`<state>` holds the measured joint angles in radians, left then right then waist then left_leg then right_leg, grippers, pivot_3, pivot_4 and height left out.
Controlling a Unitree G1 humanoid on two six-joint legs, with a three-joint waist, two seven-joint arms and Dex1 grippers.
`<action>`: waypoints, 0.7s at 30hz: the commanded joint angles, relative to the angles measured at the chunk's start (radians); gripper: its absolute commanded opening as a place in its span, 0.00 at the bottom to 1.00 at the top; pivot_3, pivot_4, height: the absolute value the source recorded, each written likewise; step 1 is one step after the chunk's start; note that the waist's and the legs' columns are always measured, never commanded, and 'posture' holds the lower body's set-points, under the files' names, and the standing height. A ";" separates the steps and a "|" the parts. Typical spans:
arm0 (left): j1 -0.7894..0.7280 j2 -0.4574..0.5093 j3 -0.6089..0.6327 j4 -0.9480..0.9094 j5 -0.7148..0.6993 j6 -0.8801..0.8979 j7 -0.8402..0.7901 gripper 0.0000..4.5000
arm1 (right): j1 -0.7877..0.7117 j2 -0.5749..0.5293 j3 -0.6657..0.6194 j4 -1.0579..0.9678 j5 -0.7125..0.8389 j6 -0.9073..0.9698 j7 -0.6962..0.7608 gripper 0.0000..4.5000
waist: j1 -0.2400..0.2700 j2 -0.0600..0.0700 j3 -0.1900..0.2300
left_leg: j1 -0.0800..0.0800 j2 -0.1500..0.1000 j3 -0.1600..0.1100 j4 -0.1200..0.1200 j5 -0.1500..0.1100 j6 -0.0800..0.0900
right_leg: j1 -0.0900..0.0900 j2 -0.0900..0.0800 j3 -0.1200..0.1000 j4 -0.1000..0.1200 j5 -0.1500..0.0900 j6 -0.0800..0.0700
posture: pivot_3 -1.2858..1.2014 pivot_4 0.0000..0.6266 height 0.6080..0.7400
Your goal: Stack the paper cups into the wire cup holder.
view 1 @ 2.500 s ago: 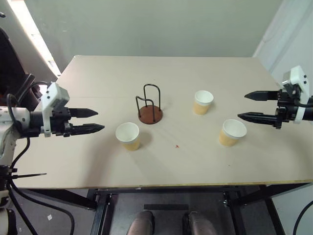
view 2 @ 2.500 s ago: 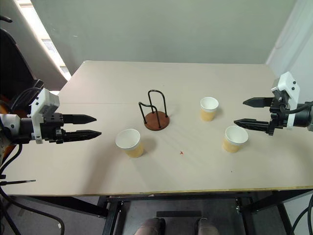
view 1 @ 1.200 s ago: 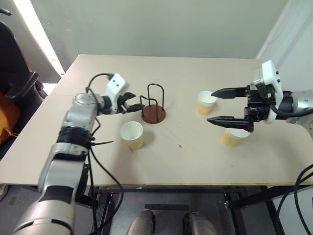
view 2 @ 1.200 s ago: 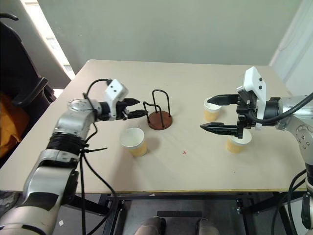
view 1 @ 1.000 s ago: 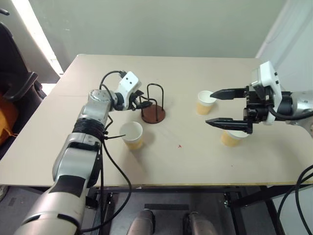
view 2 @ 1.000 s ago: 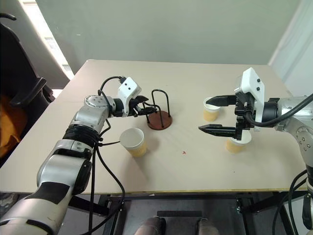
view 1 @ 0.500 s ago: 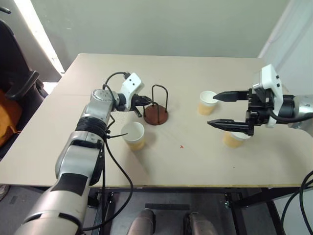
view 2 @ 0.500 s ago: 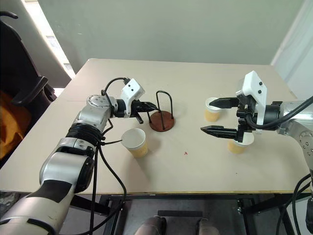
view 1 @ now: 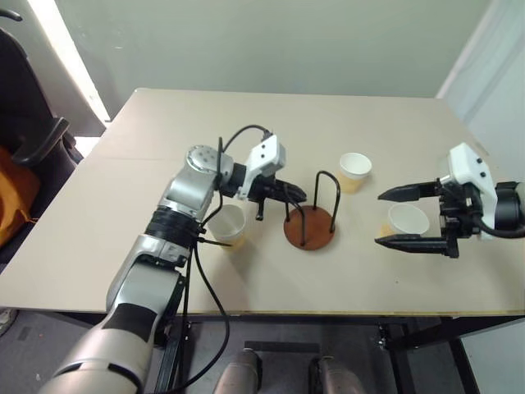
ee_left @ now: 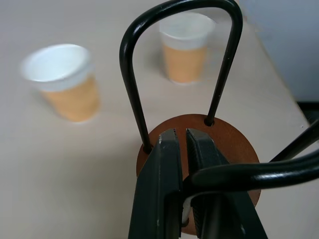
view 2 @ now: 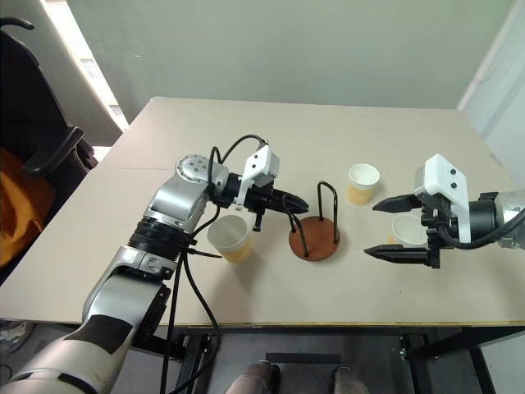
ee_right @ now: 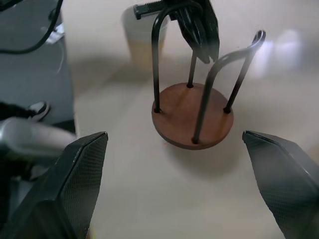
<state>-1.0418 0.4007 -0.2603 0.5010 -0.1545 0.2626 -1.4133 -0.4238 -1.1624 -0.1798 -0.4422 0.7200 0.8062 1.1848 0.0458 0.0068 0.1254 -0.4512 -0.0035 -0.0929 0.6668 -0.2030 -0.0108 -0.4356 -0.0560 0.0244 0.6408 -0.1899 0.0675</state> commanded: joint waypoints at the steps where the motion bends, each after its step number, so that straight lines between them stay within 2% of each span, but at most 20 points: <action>1: -0.004 -0.019 -0.020 -0.026 -0.003 -0.084 -0.051 0.00 | 0.010 -0.023 -0.042 -0.044 0.007 -0.015 0.003 1.00 | 0.000 0.000 0.000 | 0.000 0.000 0.000 0.000 -0.004 0.007 | 0.000 0.000 0.001 0.000 0.001 0.001 | 0.52 0.24 1.00; 8: -0.042 -0.077 -0.042 0.089 0.017 -0.213 -0.101 0.00 | 0.056 -0.013 -0.044 -0.110 0.020 0.016 -0.043 1.00 | -0.001 0.000 0.000 | 0.000 -0.001 0.001 0.003 -0.005 0.010 | 0.001 0.000 0.004 -0.002 0.003 0.005 | 0.52 0.24 1.00; 15: -0.096 -0.124 -0.053 0.249 0.064 -0.327 -0.106 0.00 | 0.173 -0.033 -0.125 -0.153 0.014 0.057 -0.078 1.00 | 0.000 0.000 0.000 | -0.001 -0.001 0.001 0.003 -0.005 0.011 | 0.002 0.000 0.004 -0.004 0.003 0.006 | 0.52 0.24 1.00; 21: -0.105 -0.135 -0.065 0.289 0.095 -0.355 -0.129 0.00 | 0.217 -0.047 -0.187 -0.148 0.011 0.064 -0.090 1.00 | 0.001 0.000 0.000 | -0.003 -0.001 0.003 0.003 -0.005 0.010 | 0.002 0.000 0.005 -0.008 0.004 0.007 | 0.52 0.24 1.00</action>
<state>-1.1150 0.2723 -0.3248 0.7909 -0.0715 -0.0781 -1.5346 -0.2051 -1.1918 -0.3124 -0.5716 0.7242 0.8705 1.0991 0.0465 0.0073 0.1252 -0.4539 -0.0045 -0.0894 0.6695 -0.2081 -0.0005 -0.4337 -0.0564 0.0293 0.6319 -0.1853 0.0754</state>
